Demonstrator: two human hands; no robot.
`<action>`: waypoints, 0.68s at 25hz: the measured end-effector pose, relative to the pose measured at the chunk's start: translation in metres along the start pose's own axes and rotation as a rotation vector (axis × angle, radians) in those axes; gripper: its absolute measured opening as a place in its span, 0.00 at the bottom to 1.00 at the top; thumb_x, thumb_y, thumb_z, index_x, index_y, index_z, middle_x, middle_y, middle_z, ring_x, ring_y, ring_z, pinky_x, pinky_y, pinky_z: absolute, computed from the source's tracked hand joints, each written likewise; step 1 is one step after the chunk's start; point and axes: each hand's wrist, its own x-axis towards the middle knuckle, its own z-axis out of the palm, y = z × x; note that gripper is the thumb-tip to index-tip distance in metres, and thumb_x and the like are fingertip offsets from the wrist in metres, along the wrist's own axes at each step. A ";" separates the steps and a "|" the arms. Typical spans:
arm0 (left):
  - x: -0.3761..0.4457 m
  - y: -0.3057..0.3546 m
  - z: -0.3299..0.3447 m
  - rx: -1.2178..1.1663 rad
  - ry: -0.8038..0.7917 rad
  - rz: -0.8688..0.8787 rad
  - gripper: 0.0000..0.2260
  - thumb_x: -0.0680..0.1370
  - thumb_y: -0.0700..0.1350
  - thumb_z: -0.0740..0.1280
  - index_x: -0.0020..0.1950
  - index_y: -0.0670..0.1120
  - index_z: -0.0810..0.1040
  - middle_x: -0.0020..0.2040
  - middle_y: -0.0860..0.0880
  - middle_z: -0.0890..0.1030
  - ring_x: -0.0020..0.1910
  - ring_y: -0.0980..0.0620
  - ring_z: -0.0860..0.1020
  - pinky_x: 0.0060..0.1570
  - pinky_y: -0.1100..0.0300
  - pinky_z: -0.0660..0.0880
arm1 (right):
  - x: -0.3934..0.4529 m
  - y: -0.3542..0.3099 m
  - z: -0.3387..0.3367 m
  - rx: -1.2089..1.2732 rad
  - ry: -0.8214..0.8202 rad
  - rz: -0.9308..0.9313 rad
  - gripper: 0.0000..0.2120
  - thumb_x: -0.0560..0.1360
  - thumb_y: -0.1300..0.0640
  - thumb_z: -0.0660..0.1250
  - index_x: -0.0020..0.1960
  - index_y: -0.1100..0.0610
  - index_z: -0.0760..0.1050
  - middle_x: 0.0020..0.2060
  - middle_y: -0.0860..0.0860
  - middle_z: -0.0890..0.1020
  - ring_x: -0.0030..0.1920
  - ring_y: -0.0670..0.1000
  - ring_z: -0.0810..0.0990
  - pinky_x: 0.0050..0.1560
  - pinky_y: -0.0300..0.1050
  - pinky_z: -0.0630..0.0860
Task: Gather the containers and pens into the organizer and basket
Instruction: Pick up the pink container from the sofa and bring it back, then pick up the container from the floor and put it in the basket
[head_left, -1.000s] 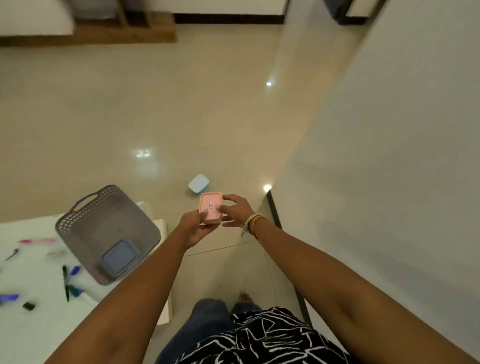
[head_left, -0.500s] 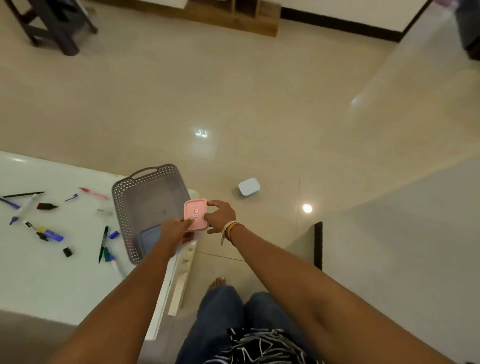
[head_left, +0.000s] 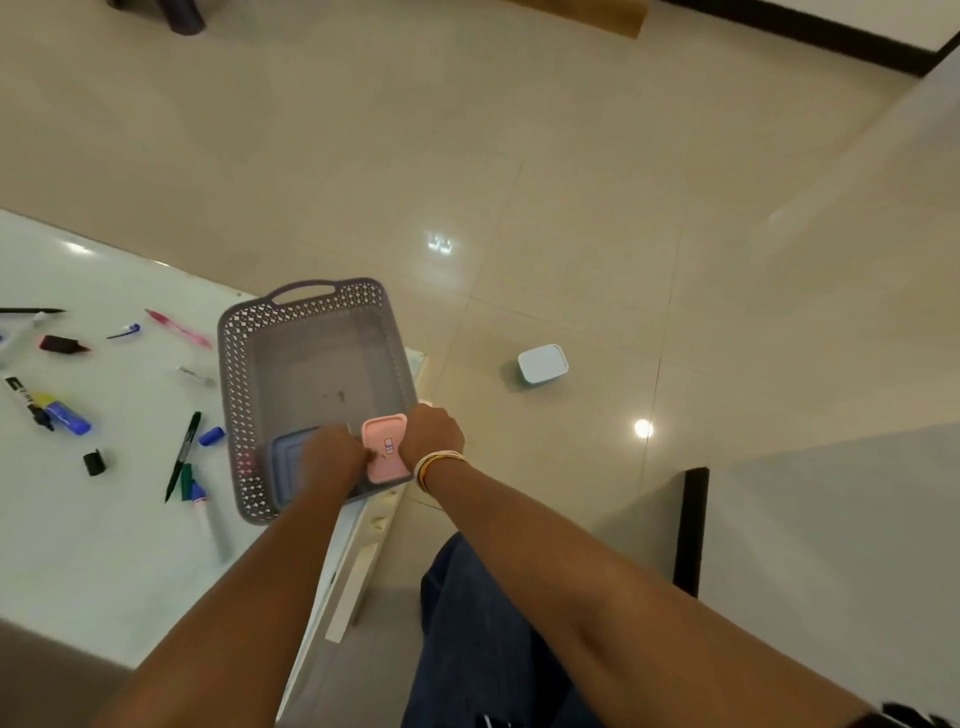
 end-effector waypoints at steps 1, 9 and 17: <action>0.000 -0.003 0.006 0.018 -0.009 -0.021 0.13 0.74 0.44 0.71 0.52 0.35 0.79 0.50 0.36 0.82 0.52 0.39 0.80 0.48 0.53 0.74 | 0.002 0.001 0.003 0.002 -0.023 0.008 0.11 0.75 0.60 0.64 0.57 0.60 0.75 0.54 0.59 0.81 0.56 0.59 0.81 0.53 0.50 0.78; -0.052 0.012 -0.022 -0.090 -0.083 0.081 0.12 0.75 0.42 0.69 0.57 0.38 0.80 0.56 0.39 0.81 0.56 0.41 0.78 0.57 0.52 0.73 | -0.041 0.007 -0.070 -0.003 -0.193 -0.102 0.15 0.75 0.63 0.64 0.61 0.63 0.75 0.58 0.62 0.80 0.60 0.62 0.78 0.59 0.51 0.76; -0.122 0.146 -0.072 -0.167 -0.125 0.307 0.13 0.78 0.44 0.64 0.60 0.41 0.78 0.60 0.41 0.79 0.60 0.42 0.76 0.60 0.53 0.72 | -0.092 0.081 -0.200 0.022 -0.112 0.088 0.16 0.75 0.63 0.61 0.62 0.61 0.75 0.60 0.58 0.78 0.61 0.57 0.76 0.62 0.50 0.75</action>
